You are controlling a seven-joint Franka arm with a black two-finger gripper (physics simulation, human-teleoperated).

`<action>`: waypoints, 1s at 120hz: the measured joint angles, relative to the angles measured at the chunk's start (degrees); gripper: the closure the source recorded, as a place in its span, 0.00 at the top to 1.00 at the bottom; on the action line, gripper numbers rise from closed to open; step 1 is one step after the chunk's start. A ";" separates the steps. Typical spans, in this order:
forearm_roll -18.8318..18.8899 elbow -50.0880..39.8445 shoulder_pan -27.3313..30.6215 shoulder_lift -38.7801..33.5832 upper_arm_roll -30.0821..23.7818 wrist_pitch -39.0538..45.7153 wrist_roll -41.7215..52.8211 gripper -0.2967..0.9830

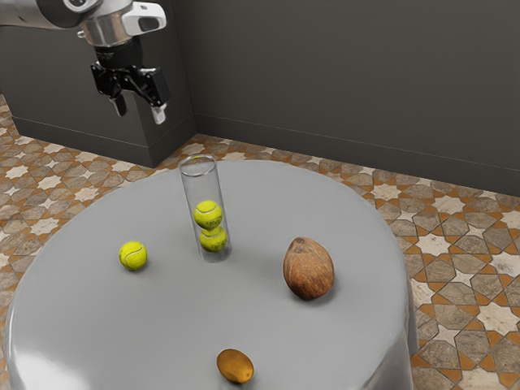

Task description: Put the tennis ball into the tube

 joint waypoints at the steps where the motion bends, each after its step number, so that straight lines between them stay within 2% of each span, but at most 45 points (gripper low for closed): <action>1: 0.00 0.00 0.03 0.02 0.00 -0.01 0.01 0.77; 25: 0.07 -1.43 0.69 -0.70 -0.10 -1.65 0.14 0.77; 35: 0.45 -6.50 1.31 -5.43 -0.28 -1.82 0.21 0.77; 46: 1.25 -16.46 6.81 -12.14 -0.67 -0.53 0.29 0.77; 61: 2.49 -23.22 8.95 -16.82 -2.56 1.82 0.35 0.77; 70: 2.76 -29.35 11.96 -18.53 -4.64 4.73 0.37 0.77; 88: 2.62 -40.96 13.97 -18.88 -5.30 14.02 0.32 0.77; 120: 2.58 -48.04 14.85 -13.32 -5.34 30.44 0.63 0.77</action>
